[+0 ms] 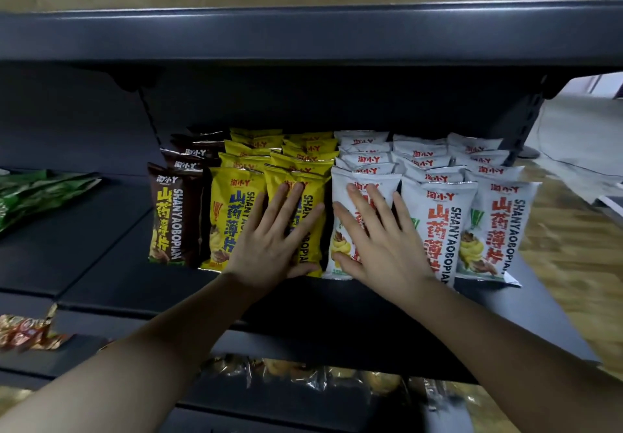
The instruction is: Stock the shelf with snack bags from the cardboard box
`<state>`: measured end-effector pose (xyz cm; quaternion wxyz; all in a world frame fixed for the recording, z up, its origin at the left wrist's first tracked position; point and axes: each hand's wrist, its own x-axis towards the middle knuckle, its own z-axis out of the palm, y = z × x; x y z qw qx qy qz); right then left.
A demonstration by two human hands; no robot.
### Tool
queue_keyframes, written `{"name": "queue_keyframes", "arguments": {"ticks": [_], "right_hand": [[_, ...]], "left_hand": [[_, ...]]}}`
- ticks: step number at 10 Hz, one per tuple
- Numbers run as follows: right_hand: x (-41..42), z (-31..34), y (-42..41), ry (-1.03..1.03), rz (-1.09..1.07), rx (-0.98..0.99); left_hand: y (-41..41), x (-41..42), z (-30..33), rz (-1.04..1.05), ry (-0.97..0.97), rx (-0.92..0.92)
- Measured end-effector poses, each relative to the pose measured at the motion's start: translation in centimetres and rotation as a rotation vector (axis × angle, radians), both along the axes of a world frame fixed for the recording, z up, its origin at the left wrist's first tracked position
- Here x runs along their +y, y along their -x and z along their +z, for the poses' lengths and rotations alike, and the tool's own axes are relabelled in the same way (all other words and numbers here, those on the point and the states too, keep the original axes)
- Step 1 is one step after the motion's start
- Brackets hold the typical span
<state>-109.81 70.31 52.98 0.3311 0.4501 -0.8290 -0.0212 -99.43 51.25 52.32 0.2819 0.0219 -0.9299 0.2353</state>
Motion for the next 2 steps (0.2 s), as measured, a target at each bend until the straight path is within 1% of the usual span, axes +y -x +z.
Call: {"name": "queue_keyframes", "arguments": {"ticks": [1, 2], "right_hand": [[1.1, 1.1, -1.5, 0.1, 0.068, -0.07], [4.3, 3.2, -4.3, 0.389, 0.134, -0.218]], "left_hand": [[-1.6, 0.8, 0.8, -0.017, -0.03, -0.012], [-4.9, 2.6, 2.6, -0.146, -0.227, 0.153]]}}
